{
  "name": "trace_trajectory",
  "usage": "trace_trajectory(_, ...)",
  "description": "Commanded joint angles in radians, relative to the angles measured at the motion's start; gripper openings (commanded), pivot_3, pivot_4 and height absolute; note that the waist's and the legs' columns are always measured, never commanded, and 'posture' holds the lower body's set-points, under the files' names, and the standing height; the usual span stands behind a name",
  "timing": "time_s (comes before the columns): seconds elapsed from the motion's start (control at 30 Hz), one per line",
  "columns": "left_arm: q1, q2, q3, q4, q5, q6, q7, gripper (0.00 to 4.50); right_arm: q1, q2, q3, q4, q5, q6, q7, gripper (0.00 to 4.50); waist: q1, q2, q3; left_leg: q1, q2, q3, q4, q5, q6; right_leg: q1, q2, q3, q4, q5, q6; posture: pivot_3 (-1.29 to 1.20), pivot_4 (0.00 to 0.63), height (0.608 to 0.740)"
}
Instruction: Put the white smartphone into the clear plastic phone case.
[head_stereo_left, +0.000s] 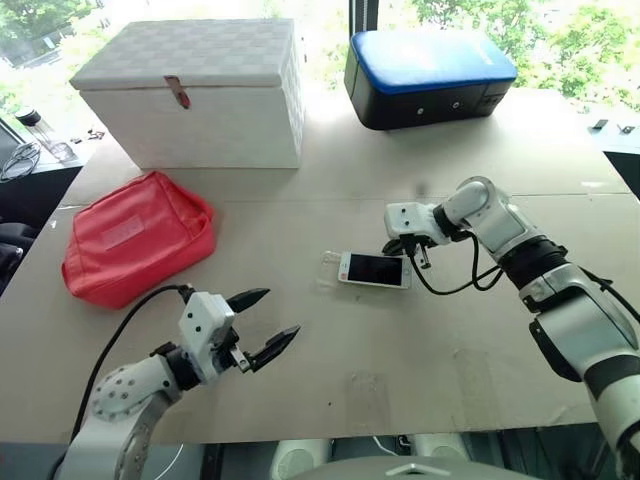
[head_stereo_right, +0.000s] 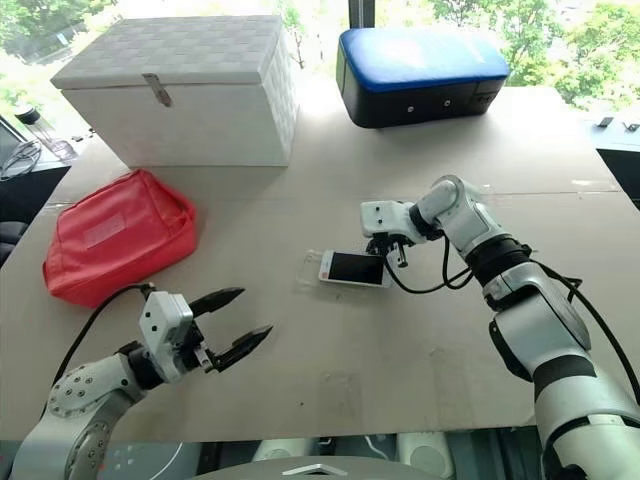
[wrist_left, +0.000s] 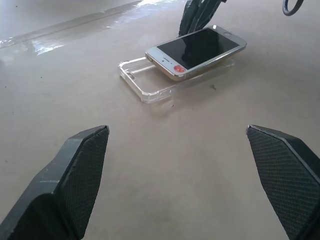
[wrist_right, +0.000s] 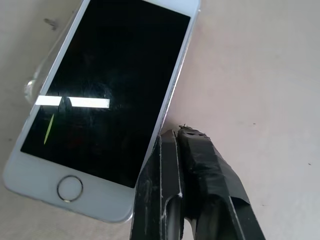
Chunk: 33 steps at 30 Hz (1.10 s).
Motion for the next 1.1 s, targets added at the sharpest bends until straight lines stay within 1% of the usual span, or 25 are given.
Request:
trace_trajectory(0.03,0.000,0.005,0.006,-0.001,-0.009,-0.022,-0.012,4.50,0.018,-0.007,-0.041,-0.067,0.029,-0.003,0.015,0.07,0.000,0.000,0.000,0.000,0.000,0.000,0.000,0.000,0.000,0.000,0.000,0.000,0.000,0.000,0.000,0.00,0.150,0.740)
trace_trajectory(0.13,0.008,0.013,0.022,0.002,-0.024,-0.022,-0.027,4.50,0.048,-0.012,-0.050,-0.110,0.040,0.011,0.019,0.07,0.000,0.000,0.000,0.000,0.000,0.000,0.000,0.000,0.000,0.000,0.000,0.000,0.000,0.000,0.000,0.00,0.150,0.740)
trace_trajectory(0.2,0.017,0.022,0.036,0.005,-0.043,-0.015,-0.046,4.50,0.055,-0.016,-0.059,-0.117,0.030,0.008,-0.011,0.07,0.000,0.000,0.000,0.000,0.000,0.000,0.000,0.000,0.000,0.000,0.000,0.000,0.000,0.000,0.000,0.00,0.150,0.740)
trace_trajectory(0.27,0.027,0.035,0.051,0.006,-0.075,-0.002,-0.074,4.50,0.047,-0.015,-0.079,-0.113,0.031,0.016,-0.050,0.07,0.000,0.000,0.000,0.000,0.001,0.000,0.000,0.000,0.000,0.000,0.000,0.000,0.000,0.000,0.000,0.00,0.150,0.740)
trace_trajectory(0.33,0.035,0.051,0.072,0.004,-0.132,0.022,-0.113,4.50,0.038,-0.019,-0.100,-0.128,0.047,0.043,-0.059,0.07,0.000,0.000,0.000,0.000,0.001,0.000,0.000,0.000,0.000,0.000,0.000,0.000,0.000,-0.001,-0.002,0.00,0.150,0.740)
trace_trajectory(0.43,0.038,0.076,0.099,0.005,-0.174,0.047,-0.143,4.50,0.042,-0.021,-0.129,-0.200,0.088,0.119,-0.031,0.07,0.000,0.000,0.000,0.000,0.001,0.000,0.000,0.000,0.000,0.000,0.000,0.000,0.000,-0.002,-0.004,0.00,0.150,0.740)
trace_trajectory(0.53,0.024,0.111,0.131,0.018,-0.218,0.090,-0.165,4.50,0.079,0.002,-0.144,-0.328,0.165,0.316,-0.004,0.07,0.000,0.000,0.000,0.000,0.001,0.000,0.000,0.000,0.000,0.000,0.000,0.000,0.000,-0.002,-0.003,0.00,0.150,0.740)
trace_trajectory(0.63,-0.007,0.147,0.157,0.036,-0.235,0.113,-0.184,4.50,0.146,0.030,-0.105,-0.402,0.145,0.380,-0.058,0.07,0.000,-0.001,0.000,0.000,0.002,-0.001,0.000,0.000,0.000,0.000,0.000,0.000,0.000,-0.002,-0.003,0.00,0.150,0.740)
trace_trajectory(0.77,-0.035,0.171,0.179,0.049,-0.248,0.132,-0.194,4.50,0.202,0.069,-0.074,-0.439,0.105,0.445,-0.149,0.07,0.000,0.000,0.000,0.000,0.001,-0.001,0.000,0.000,0.000,0.000,0.000,-0.001,0.000,-0.002,-0.003,0.00,0.150,0.740)
trace_trajectory(0.87,-0.035,0.166,0.175,0.046,-0.236,0.129,-0.191,4.50,0.284,0.074,0.022,-0.411,0.006,0.450,-0.230,0.07,-0.003,-0.002,-0.002,0.001,0.001,0.000,0.000,0.000,0.000,0.000,0.000,0.000,0.000,-0.002,-0.004,0.00,0.150,0.740)
trace_trajectory(1.0,-0.034,0.152,0.155,0.018,-0.227,0.136,-0.169,4.50,0.355,0.072,0.084,-0.435,-0.006,0.490,-0.224,0.07,-0.001,-0.003,-0.011,0.006,0.002,0.000,0.000,0.000,0.000,0.004,0.001,0.000,0.001,-0.002,-0.005,0.00,0.150,0.740)
trace_trajectory(1.1,-0.043,0.152,0.147,0.008,-0.230,0.146,-0.155,4.50,0.374,0.077,0.079,-0.464,0.027,0.491,-0.209,0.07,-0.001,-0.001,-0.012,0.018,0.002,0.000,-0.001,-0.001,-0.001,0.016,0.000,0.000,-0.001,-0.003,-0.004,0.00,0.150,0.740)
